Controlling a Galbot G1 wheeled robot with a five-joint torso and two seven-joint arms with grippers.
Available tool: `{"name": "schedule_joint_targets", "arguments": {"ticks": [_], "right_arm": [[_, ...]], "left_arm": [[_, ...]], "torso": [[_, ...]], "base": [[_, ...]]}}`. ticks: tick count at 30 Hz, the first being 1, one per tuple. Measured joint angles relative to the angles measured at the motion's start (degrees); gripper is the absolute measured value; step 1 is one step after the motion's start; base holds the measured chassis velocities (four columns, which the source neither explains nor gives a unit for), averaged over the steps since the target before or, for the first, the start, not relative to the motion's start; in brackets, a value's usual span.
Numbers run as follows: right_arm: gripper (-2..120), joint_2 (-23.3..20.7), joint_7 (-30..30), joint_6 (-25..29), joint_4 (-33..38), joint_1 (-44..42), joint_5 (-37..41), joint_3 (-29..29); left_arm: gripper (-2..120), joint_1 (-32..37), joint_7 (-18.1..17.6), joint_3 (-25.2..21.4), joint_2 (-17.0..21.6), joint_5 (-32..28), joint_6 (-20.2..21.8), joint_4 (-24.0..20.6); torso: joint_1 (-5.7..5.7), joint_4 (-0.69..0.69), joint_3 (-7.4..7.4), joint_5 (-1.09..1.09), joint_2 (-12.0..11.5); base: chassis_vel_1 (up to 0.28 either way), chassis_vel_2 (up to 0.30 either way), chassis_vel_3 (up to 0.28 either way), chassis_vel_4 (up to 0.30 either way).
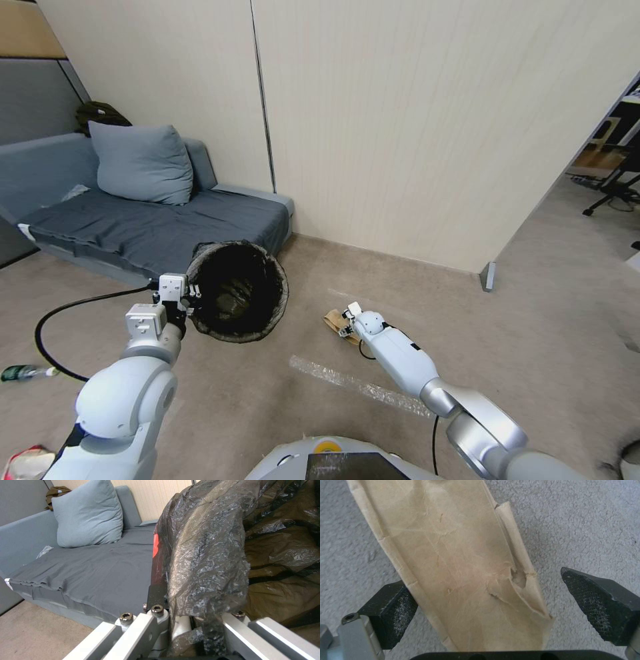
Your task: Pick up the trash bin, then pick up the garbage from the floor and place it into the trash bin.
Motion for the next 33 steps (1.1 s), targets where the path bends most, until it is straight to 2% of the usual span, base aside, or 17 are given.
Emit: {"name": "schedule_joint_targets", "arguments": {"ticks": [2,3,6,7,10,12,13,17,18,20,24,25,31,33], "right_arm": [[95,0.22,-0.10,0.42,-0.66,0.13,-0.05,0.13],[88,0.48,-0.50,1.42,-1.80,0.35,-0.70,0.28],[82,0.50,-0.93,1.92,-2.35,0.47,-1.08,0.26],[72,0.53,-1.38,2.58,-2.67,0.51,-1.39,0.02],[69,0.61,-1.69,2.96,-2.88,0.51,-1.62,-0.11],[48,1.06,-2.58,3.83,-3.71,0.55,-2.55,-0.16],[48,1.06,-2.58,3.83,-3.71,0.55,-2.55,-0.16],[28,1.11,-3.38,4.46,-3.81,0.67,-3.82,-0.42],[28,1.11,-3.38,4.46,-3.81,0.67,-3.82,-0.42],[18,1.04,-3.39,4.48,-3.25,0.67,-3.84,-0.56],[9,0.72,-3.40,4.34,-2.24,0.61,-3.78,-0.79],[2,0.43,-3.38,4.10,-1.37,0.51,-3.63,-0.95],[0,-1.13,-2.09,2.26,3.87,-0.15,-0.63,-1.46],[0,-2.71,-0.59,0.58,8.99,-0.89,2.88,-1.45]], "left_arm": [[1,0.00,0.00,0.00,-0.02,0.00,0.00,0.00],[1,0.03,0.01,0.00,-0.03,0.01,0.00,-0.01],[1,0.11,0.02,-0.01,0.03,0.01,0.00,-0.02],[1,0.15,0.03,-0.05,0.08,0.01,0.00,-0.02],[1,0.15,0.03,-0.05,0.08,0.02,0.00,-0.02],[1,0.16,0.06,-0.01,-0.03,0.09,0.00,-0.02],[1,0.16,0.06,-0.01,-0.03,0.09,0.00,-0.02],[1,0.18,0.18,-0.08,-0.03,0.11,0.00,-0.01],[1,0.18,0.18,-0.08,-0.03,0.11,0.00,-0.01],[1,0.19,0.18,0.02,-0.11,0.15,0.00,-0.02],[1,0.14,0.19,0.03,-0.07,0.21,0.00,-0.02],[1,0.13,0.19,0.02,0.08,0.21,0.00,-0.02],[1,0.23,0.23,-0.08,0.36,0.20,0.00,-0.09],[1,0.25,0.23,-0.15,0.49,0.19,0.00,-0.08]], "torso": [[0.00,0.00,0.00,0.00,0.00],[0.00,0.00,0.00,0.00,0.00],[0.00,0.00,0.00,0.00,0.00],[0.00,-0.01,0.00,0.00,0.00],[0.00,0.00,0.00,0.00,0.00],[0.00,0.00,0.00,-0.01,0.00],[0.00,0.00,0.00,-0.01,0.00],[0.00,0.00,0.00,-0.01,0.00],[0.00,0.00,0.00,-0.01,0.00],[0.00,0.00,0.00,0.00,0.00],[0.00,0.01,0.00,0.00,0.00],[0.00,0.00,0.00,0.00,0.00],[0.00,0.00,0.00,0.00,0.00],[0.00,0.00,0.00,0.00,0.00]], "base": [[0.000,0.000,0.000,0.000],[0.000,0.000,0.000,0.000],[0.000,0.000,0.000,0.000],[0.000,0.000,0.000,0.000],[0.000,0.000,0.000,0.000],[0.000,0.000,0.000,0.000],[0.000,0.000,0.000,0.000],[0.000,0.000,0.000,0.000],[0.000,0.000,0.000,0.000],[0.000,0.000,0.000,0.000],[0.000,0.000,0.000,0.000],[0.000,0.000,0.000,0.000],[0.000,0.000,0.000,0.000],[0.000,0.000,0.000,0.000]]}}
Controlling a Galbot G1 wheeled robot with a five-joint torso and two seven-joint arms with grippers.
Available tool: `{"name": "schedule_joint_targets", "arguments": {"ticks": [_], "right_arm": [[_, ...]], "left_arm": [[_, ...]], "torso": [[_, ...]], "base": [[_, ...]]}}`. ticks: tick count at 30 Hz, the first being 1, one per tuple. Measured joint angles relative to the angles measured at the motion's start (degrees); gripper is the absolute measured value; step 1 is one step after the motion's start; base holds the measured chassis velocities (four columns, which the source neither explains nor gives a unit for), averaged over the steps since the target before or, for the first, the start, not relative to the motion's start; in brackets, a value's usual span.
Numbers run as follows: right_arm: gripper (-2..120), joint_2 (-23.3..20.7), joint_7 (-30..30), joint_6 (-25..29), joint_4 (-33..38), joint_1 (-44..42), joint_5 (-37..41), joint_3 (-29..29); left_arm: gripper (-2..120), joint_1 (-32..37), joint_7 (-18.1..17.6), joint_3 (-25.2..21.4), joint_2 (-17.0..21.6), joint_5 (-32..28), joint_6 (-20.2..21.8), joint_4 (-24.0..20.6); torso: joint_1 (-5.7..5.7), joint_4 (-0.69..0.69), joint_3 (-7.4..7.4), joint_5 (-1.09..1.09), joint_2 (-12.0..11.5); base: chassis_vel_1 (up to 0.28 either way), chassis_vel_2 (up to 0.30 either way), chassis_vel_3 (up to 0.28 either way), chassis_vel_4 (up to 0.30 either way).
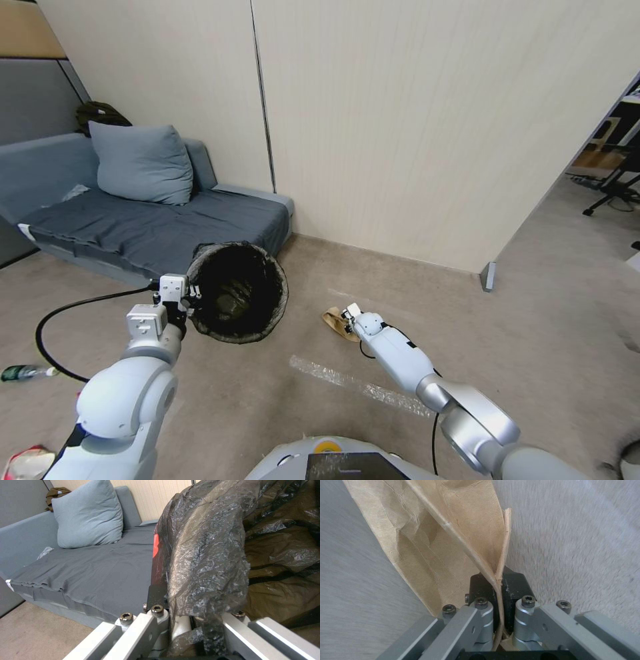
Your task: Pick up the trash bin, then pick up the garbage from the floor and place it into the trash bin.
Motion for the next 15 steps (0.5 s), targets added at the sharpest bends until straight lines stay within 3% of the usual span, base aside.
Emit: {"name": "schedule_joint_targets", "arguments": {"ticks": [6,12,15], "right_arm": [[0,-4.42,3.21,-2.68,12.21,-1.55,6.51,0.98],[0,-13.44,6.53,-2.92,25.52,-4.17,12.12,4.91],[0,-15.94,7.19,-2.98,29.89,-5.41,13.52,7.29]], "left_arm": [[1,-0.19,0.03,-0.02,0.13,0.00,0.00,0.19],[1,-0.34,0.13,0.29,-0.08,0.22,0.00,0.45],[1,-0.31,0.16,0.39,-0.20,0.35,0.00,0.50]], "torso": [[0.00,0.01,0.00,0.01,0.00],[0.00,-0.02,0.00,0.01,0.00],[0.00,-0.02,0.00,0.01,0.00]], "base": [[0.000,0.000,0.000,0.000],[0.000,0.000,0.000,0.000],[0.000,0.000,0.000,0.000]]}}
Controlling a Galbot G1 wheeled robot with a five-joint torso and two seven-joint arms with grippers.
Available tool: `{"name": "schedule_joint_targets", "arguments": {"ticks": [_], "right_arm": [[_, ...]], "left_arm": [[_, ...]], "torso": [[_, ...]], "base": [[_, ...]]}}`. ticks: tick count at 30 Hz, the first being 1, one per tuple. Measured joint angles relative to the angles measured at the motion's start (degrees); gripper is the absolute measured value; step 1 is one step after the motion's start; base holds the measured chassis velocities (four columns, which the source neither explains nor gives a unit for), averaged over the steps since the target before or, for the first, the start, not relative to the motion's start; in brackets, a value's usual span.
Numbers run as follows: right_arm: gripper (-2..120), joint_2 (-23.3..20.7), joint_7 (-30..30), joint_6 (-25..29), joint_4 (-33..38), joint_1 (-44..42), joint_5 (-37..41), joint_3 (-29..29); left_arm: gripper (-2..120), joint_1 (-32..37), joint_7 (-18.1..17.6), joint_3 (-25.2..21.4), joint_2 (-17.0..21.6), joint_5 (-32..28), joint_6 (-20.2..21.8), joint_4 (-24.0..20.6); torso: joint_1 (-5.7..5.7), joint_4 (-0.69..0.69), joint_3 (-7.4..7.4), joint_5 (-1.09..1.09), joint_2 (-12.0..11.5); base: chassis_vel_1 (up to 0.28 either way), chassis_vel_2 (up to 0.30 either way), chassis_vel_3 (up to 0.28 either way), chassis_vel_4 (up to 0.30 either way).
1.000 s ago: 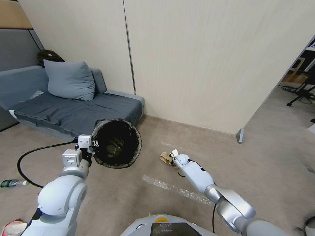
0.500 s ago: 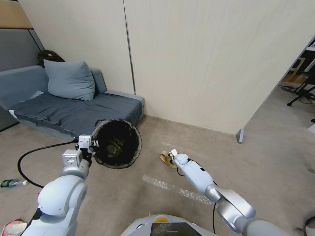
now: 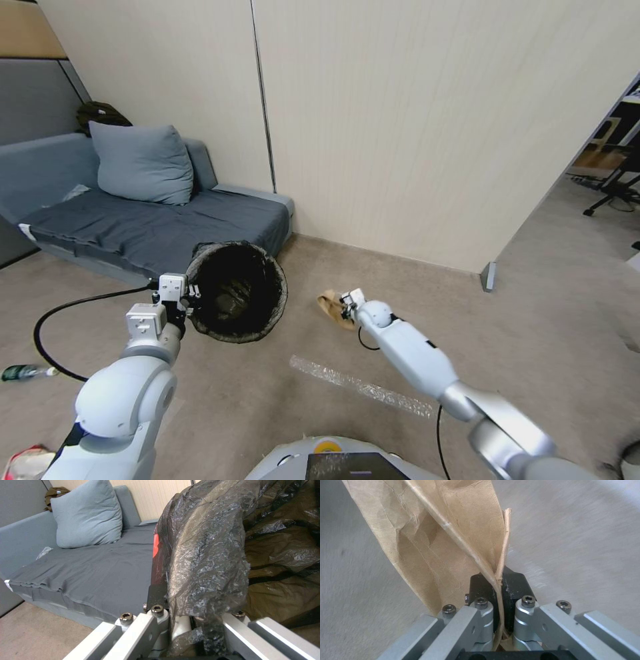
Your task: Pick up the trash bin, then pick up the garbage from the floor and place it into the trash bin.
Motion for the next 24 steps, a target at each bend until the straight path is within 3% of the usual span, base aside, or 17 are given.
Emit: {"name": "schedule_joint_targets", "arguments": {"ticks": [2,3,5,6,9,10,14,19,22,24], "right_arm": [[0,-3.23,1.27,-0.01,7.27,-2.30,3.50,4.15],[0,-3.23,1.27,-0.01,7.27,-2.30,3.50,4.15],[0,-7.30,2.63,0.00,17.78,-5.74,10.87,9.93],[0,-7.30,2.63,0.00,17.78,-5.74,10.87,9.93],[0,-12.19,4.40,0.03,31.54,-7.34,21.65,15.41],[0,-12.19,4.40,0.03,31.54,-7.34,21.65,15.41],[0,-15.17,7.43,0.06,41.56,-2.19,35.48,17.36],[0,-15.75,7.95,0.08,43.80,3.61,43.15,16.13],[0,-15.01,7.70,0.10,43.34,9.11,45.24,10.99],[0,-12.78,7.91,0.11,40.88,16.27,45.48,2.30]], "left_arm": [[1,0.13,0.01,0.03,-0.12,0.11,0.00,0.02],[1,0.13,0.01,0.03,-0.12,0.11,0.00,0.02],[1,0.49,0.10,0.25,-0.18,0.27,0.00,0.15],[1,0.49,0.10,0.25,-0.18,0.27,0.00,0.15],[1,1.03,0.15,1.22,-0.64,0.99,0.00,0.50],[1,1.03,0.15,1.22,-0.64,0.99,0.00,0.50],[1,1.04,0.30,2.37,-1.42,1.62,0.00,0.97],[1,1.00,0.59,2.74,-1.73,1.74,0.00,1.49],[1,1.11,0.81,2.67,-1.86,1.82,0.00,1.74],[1,1.14,0.86,2.33,-1.90,1.86,0.00,2.07]], "torso": [[0.00,0.01,0.00,-0.01,0.00],[0.00,0.01,0.00,-0.01,0.00],[-0.01,0.01,0.00,-0.01,0.00],[-0.01,0.01,0.00,-0.01,0.00],[-0.01,0.00,0.00,-0.03,0.00],[-0.01,0.00,0.00,-0.03,0.00],[-0.01,0.03,0.00,-0.02,0.00],[-0.01,0.01,0.00,-0.02,0.00],[-0.01,0.00,-0.01,-0.02,0.00],[-0.01,0.00,0.00,0.00,0.00]], "base": [[0.000,0.000,0.000,0.000],[0.000,0.000,0.000,0.000],[0.000,0.000,0.000,0.000],[0.000,0.000,0.000,0.000],[0.000,0.000,0.000,0.000],[0.000,0.000,0.000,0.000],[0.000,0.000,0.000,0.000],[0.000,0.000,0.000,0.000],[0.000,0.000,0.000,0.000],[0.000,0.000,0.000,0.000]]}}
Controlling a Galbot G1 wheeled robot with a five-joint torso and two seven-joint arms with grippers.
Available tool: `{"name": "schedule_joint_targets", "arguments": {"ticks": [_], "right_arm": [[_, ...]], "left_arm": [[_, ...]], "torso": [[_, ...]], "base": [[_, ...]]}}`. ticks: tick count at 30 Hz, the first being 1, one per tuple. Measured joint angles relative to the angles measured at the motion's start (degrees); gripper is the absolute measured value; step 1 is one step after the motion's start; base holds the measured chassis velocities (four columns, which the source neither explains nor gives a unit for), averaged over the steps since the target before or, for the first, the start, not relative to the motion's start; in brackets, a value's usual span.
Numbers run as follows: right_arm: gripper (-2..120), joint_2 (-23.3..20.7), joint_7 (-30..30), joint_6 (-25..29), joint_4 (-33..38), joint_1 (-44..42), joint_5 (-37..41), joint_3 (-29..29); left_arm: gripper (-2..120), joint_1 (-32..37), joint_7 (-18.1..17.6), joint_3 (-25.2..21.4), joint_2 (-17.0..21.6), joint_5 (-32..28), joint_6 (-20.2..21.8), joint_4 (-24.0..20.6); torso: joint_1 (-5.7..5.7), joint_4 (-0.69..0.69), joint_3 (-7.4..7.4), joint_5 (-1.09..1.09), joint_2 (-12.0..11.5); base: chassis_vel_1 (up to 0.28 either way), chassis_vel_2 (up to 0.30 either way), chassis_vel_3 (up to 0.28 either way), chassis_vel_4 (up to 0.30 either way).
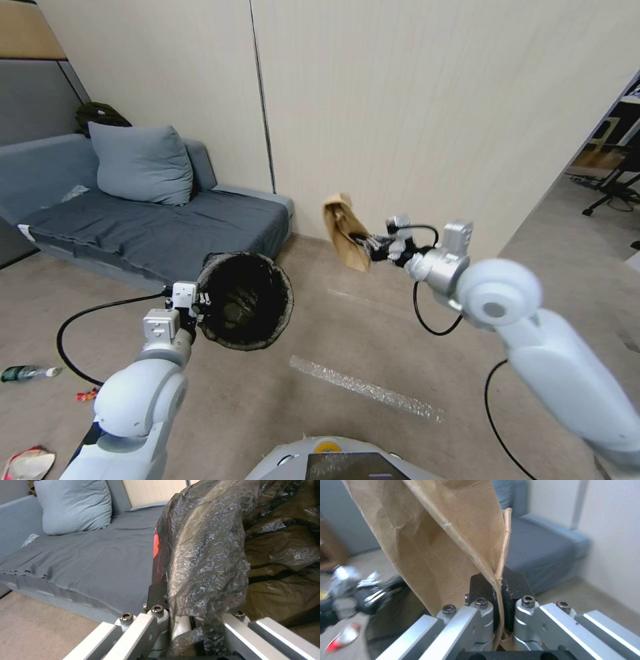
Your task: Pick up the trash bin, then pick up the garbage from the floor and place it into the trash bin.
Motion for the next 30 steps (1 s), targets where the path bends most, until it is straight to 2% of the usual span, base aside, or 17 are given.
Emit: {"name": "schedule_joint_targets", "arguments": {"ticks": [1,3,4,6,7,9,10,12,13,16,21,27,30], "right_arm": [[0,0.00,0.00,0.00,0.00,0.00,0.00,0.00],[0,3.46,1.02,0.00,-3.63,8.55,-0.02,-9.51],[0,3.46,1.02,0.00,-3.63,8.55,-0.02,-9.51],[0,8.39,3.34,0.02,-8.43,15.29,0.59,-17.90],[0,8.39,3.34,0.02,-8.43,15.29,0.59,-17.90],[0,12.50,5.84,0.03,-11.66,17.71,1.57,-22.02],[0,12.50,5.84,0.03,-11.66,17.71,1.57,-22.02],[0,16.15,7.98,0.04,-13.78,18.47,2.26,-25.43],[0,16.15,7.98,0.04,-13.78,18.47,2.26,-25.43],[0,19.80,9.90,0.05,-15.39,17.68,2.72,-29.43],[0,21.84,10.36,0.07,-17.01,16.57,2.38,-31.28],[0,26.65,12.59,0.08,-20.84,15.23,2.04,-34.47],[0,27.29,13.14,0.08,-21.74,14.82,1.83,-35.14]], "left_arm": [[1,0.00,0.00,0.00,0.00,0.00,0.00,0.00],[1,-0.03,0.02,-0.30,-0.05,0.01,0.00,0.40],[1,-0.03,0.02,-0.30,-0.05,0.01,0.00,0.40],[1,-0.42,0.03,-0.63,-0.26,0.02,0.00,0.86],[1,-0.42,0.03,-0.63,-0.26,0.02,0.00,0.86],[1,-0.66,0.04,-0.79,-0.45,0.01,0.00,1.02],[1,-0.66,0.04,-0.79,-0.45,0.01,0.00,1.02],[1,-0.88,0.04,-0.99,-0.53,-0.06,0.00,1.19],[1,-0.88,0.04,-0.99,-0.53,-0.06,0.00,1.19],[1,-1.33,-0.02,-1.47,-0.54,-0.32,0.00,1.57],[1,-1.74,-0.07,-1.52,-0.51,-0.47,0.00,1.63],[1,-2.57,-0.10,-1.35,-0.41,-0.51,0.00,2.06],[1,-2.67,-0.11,-1.35,-0.32,-0.55,0.00,2.13]], "torso": [[0.00,0.00,0.00,0.00,0.00],[0.00,0.03,0.00,-0.04,0.00],[0.00,0.03,0.00,-0.04,0.00],[0.00,0.04,0.01,-0.04,0.00],[0.00,0.04,0.01,-0.04,0.00],[0.00,0.01,0.01,-0.05,0.00],[0.00,0.01,0.01,-0.05,0.00],[0.00,0.02,0.01,-0.03,0.00],[0.00,0.02,0.01,-0.03,0.00],[0.00,0.02,0.01,-0.03,0.00],[0.00,-0.01,0.01,-0.03,0.00],[0.00,0.02,0.01,-0.04,0.00],[0.00,0.02,0.01,-0.03,0.00]], "base": [[0.000,0.000,0.000,0.000],[0.000,0.000,0.000,0.000],[0.000,0.000,0.000,0.000],[0.000,0.000,0.000,0.000],[0.000,0.000,0.000,0.000],[0.000,0.000,0.000,0.000],[0.000,0.000,0.000,0.000],[0.000,0.000,0.000,0.000],[0.000,0.000,0.000,0.000],[0.000,0.000,0.000,0.000],[0.000,0.000,0.000,0.000],[0.000,0.000,0.000,0.000],[0.000,0.000,0.000,0.000]]}}
